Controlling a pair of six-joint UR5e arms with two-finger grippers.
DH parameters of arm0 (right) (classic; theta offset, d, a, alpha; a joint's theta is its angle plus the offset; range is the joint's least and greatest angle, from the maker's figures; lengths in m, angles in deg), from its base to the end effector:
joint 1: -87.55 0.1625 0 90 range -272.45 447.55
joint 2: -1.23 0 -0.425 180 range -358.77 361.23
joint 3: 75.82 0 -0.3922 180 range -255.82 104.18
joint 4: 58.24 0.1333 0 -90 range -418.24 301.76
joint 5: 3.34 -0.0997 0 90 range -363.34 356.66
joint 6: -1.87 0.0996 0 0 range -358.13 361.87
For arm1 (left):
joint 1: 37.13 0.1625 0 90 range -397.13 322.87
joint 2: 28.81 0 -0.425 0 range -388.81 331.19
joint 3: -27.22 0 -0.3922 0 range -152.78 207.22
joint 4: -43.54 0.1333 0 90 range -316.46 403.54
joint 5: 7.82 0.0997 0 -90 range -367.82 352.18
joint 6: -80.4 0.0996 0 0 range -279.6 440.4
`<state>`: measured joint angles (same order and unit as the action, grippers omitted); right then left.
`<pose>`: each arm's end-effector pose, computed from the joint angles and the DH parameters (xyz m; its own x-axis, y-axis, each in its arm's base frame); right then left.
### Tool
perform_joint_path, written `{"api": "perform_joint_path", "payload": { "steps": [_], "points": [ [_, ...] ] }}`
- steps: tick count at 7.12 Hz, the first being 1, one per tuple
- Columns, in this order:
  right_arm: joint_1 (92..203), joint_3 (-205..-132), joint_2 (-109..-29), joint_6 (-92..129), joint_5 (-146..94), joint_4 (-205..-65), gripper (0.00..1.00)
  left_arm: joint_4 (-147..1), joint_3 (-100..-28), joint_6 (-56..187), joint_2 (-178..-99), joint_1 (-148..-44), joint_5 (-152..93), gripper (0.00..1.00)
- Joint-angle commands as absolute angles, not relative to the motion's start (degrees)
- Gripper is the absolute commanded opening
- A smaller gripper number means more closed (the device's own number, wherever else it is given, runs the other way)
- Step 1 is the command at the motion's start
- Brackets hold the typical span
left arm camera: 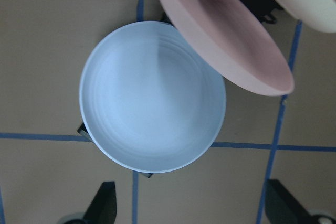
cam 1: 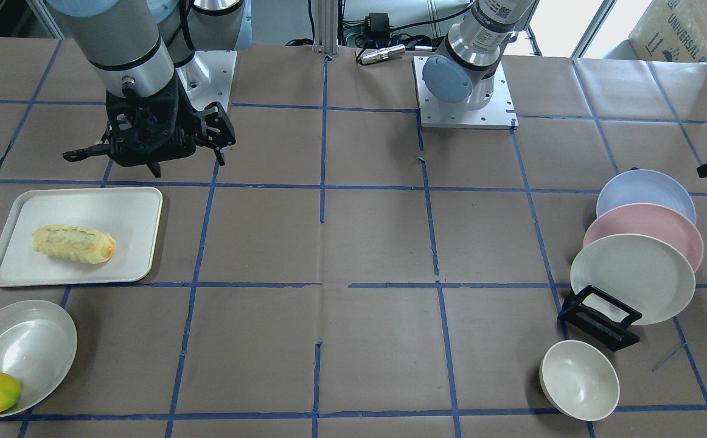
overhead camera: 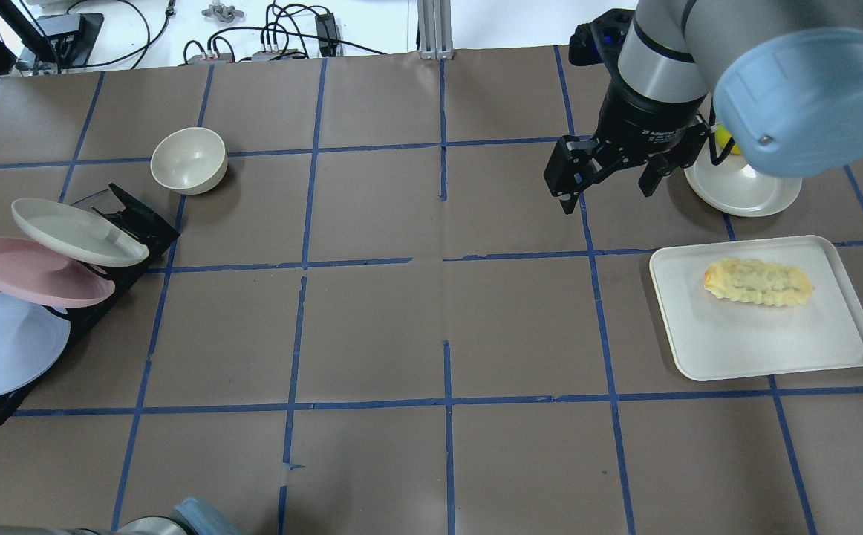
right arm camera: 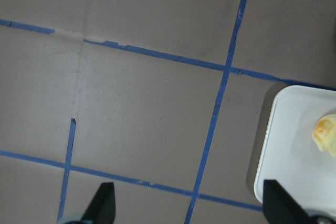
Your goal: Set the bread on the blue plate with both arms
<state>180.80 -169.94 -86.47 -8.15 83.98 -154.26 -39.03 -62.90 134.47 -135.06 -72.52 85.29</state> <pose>0.1664 -0.4972 0.4431 -0.9722 -0.2292 -0.0473 -0.2294 0.9733 -0.0013 0.3973 -0.4392 0.3462 -0.9955 -0.0116 0.0944 0.0013 0.9909 0.1346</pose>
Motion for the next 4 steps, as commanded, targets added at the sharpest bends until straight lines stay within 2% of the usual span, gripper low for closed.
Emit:
{"api": "perform_joint_path", "payload": {
  "steps": [1, 2, 4],
  "points": [
    [171.4, -177.3, -83.3, -19.7, 83.6, -167.0, 1.0, -33.7, -62.8, 137.8, -141.9, -71.6, 84.8, 1.0],
    [169.2, -179.1, -82.4, -27.8, 83.6, -168.8, 1.0, -27.8, -62.6, 138.0, -144.5, -71.8, 82.9, 1.0],
    [166.0, -179.7, -77.6, -50.7, 83.9, -173.4, 1.0, -25.7, -64.0, 137.1, -146.1, -72.2, 80.4, 0.97]
  ]
}}
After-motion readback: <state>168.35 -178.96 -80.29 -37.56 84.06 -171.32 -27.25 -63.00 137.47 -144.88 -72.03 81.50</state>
